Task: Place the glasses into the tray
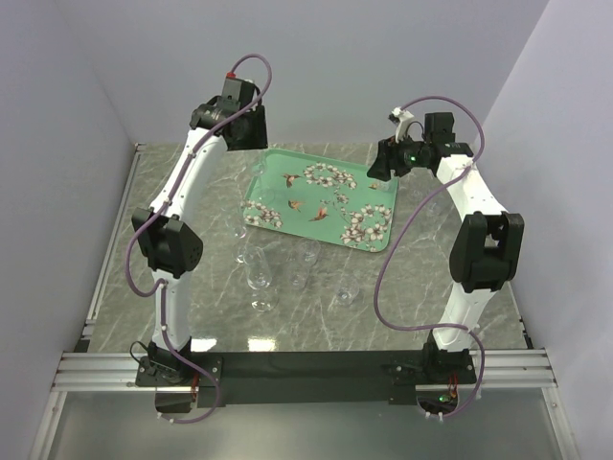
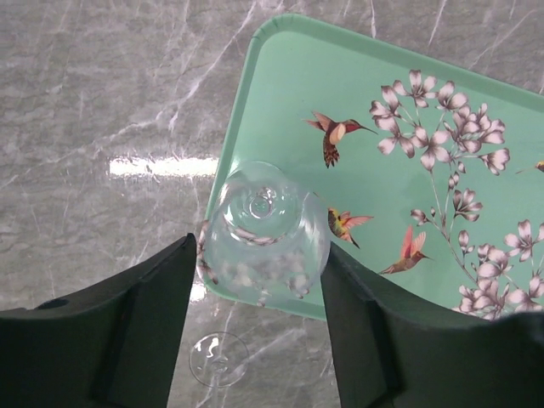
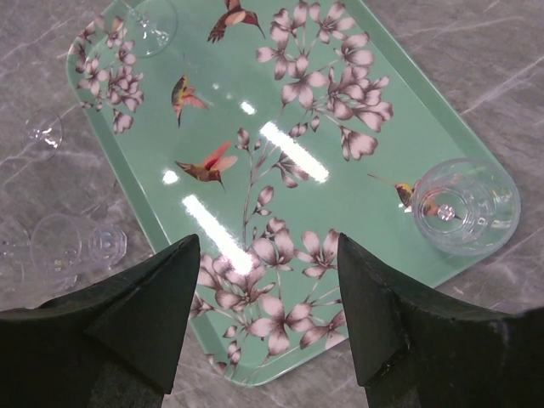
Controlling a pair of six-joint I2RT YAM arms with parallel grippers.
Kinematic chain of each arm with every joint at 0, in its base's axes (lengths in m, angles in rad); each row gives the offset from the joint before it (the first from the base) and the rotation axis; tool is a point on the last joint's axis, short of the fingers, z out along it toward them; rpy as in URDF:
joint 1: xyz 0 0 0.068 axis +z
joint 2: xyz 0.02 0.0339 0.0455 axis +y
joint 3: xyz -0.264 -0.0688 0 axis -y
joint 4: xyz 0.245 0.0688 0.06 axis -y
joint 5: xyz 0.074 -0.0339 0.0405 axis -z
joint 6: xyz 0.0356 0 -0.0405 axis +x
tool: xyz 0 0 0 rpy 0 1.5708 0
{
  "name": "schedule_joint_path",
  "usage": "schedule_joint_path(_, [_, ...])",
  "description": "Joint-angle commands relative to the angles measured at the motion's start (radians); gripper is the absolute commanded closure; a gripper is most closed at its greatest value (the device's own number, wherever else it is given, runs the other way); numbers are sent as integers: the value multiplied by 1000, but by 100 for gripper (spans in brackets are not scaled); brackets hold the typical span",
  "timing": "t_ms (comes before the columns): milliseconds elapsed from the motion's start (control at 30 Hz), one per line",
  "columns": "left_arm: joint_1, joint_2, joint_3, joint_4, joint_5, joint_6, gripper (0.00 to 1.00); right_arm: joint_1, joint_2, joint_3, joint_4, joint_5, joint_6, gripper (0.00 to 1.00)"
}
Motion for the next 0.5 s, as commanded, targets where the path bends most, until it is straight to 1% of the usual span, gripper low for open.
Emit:
schedule_joint_path(0, [-5, -43, 24, 50, -17, 3, 33, -9, -37, -8, 25, -13, -9, 27])
schedule_joint_path(33, [-5, -47, 23, 56, -17, 1, 31, -9, -37, -8, 25, -13, -11, 27])
schedule_joint_path(133, [-5, -55, 20, 59, -17, -2, 27, -9, -40, -10, 23, -13, -14, 27])
schedule_joint_path(300, [-5, -72, 15, 63, -12, -5, 23, -9, -47, -13, 20, -11, -19, 27])
schedule_joint_path(467, [-3, -115, -16, 99, -5, -8, 16, -9, -63, -25, 11, -13, -66, 27])
